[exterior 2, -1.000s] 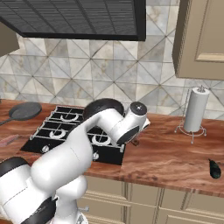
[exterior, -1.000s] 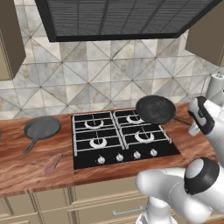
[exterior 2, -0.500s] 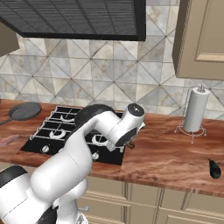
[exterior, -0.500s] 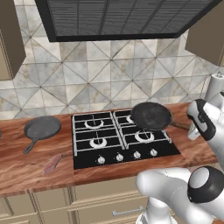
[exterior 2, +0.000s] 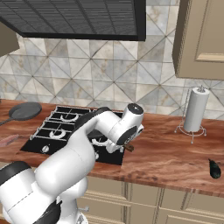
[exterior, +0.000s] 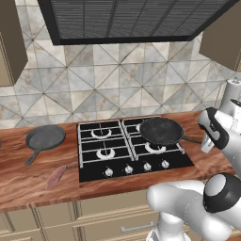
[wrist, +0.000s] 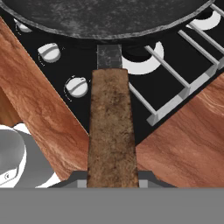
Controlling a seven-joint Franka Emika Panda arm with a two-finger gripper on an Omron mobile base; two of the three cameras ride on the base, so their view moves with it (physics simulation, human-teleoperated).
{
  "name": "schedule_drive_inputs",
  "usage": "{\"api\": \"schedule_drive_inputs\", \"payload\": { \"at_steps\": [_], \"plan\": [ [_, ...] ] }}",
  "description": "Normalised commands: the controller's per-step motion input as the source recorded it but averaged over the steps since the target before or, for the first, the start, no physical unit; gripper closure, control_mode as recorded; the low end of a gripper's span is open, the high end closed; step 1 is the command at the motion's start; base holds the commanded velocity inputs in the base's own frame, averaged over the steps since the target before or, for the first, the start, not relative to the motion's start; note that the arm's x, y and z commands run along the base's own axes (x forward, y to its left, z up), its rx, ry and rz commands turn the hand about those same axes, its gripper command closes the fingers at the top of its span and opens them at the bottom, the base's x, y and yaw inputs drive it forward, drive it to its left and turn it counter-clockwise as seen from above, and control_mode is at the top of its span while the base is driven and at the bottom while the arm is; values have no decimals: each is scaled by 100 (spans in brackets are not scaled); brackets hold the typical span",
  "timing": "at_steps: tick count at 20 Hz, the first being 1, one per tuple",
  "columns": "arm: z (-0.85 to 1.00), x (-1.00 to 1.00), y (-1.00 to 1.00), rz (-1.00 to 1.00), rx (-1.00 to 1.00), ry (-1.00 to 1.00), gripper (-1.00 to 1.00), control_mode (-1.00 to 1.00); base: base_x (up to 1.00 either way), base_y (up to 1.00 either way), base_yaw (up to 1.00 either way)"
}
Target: Place both pans onto different burners. Then place the eggplant and the steak on different pans.
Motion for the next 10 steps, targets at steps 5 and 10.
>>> {"api": "schedule_drive_inputs", "payload": {
  "at_steps": [5, 10],
  "plan": [
    [-21, -4, 0, 0, 0, 3, 100, -100, 0, 0, 0],
    [-17, 0, 3, 0, 0, 4, 100, -100, 0, 0, 0]
  ]
}}
